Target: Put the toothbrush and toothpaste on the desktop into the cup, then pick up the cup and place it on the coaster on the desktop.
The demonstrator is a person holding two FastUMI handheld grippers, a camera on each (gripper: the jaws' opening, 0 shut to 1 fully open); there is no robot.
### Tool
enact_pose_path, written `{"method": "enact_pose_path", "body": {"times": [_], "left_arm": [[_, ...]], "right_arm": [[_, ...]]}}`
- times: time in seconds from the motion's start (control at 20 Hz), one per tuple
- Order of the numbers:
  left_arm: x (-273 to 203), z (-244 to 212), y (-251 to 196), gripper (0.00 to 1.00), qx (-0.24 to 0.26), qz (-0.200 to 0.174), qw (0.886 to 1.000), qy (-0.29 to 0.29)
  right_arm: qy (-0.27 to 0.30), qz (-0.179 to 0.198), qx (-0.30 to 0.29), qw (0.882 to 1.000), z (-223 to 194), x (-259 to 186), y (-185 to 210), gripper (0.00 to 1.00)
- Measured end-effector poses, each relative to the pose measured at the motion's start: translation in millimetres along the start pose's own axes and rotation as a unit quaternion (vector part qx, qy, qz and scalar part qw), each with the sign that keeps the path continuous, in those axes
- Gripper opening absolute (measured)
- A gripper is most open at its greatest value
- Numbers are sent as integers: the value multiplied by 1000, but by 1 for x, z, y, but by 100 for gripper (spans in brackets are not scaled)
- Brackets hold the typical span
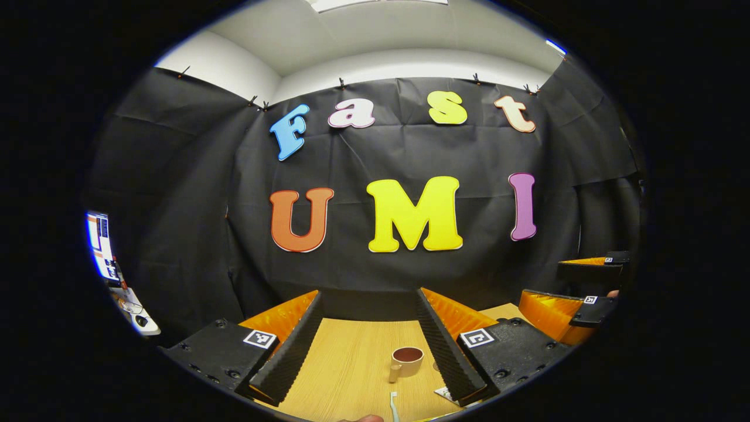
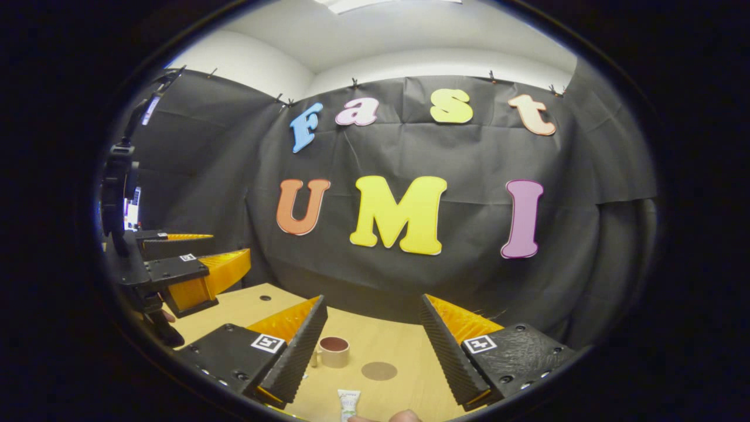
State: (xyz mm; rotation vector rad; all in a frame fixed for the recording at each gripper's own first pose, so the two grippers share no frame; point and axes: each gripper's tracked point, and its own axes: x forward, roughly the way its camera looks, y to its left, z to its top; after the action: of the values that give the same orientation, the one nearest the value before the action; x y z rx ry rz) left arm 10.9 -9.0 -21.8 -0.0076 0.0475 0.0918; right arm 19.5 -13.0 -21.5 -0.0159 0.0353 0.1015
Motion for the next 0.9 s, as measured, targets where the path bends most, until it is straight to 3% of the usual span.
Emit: {"method": "enact_pose_path", "body": {"times": [0.5, 0.55, 0.6, 0.9], "left_arm": [[-9, -47, -4, 98, -22, 29, 996, 86], [-11, -56, -3, 98, -19, 31, 994, 102], [-12, -65, -2, 98, -19, 32, 992, 118], [-15, -132, 0, 99, -35, 10, 973, 228]], "right_arm": [[54, 26, -3, 998, -38, -4, -8, 97], [63, 27, -2, 998, -45, -5, -8, 93], [74, 26, 0, 997, -52, -4, -9, 97], [159, 12, 20, 987, -109, 2, -5, 95]]}}
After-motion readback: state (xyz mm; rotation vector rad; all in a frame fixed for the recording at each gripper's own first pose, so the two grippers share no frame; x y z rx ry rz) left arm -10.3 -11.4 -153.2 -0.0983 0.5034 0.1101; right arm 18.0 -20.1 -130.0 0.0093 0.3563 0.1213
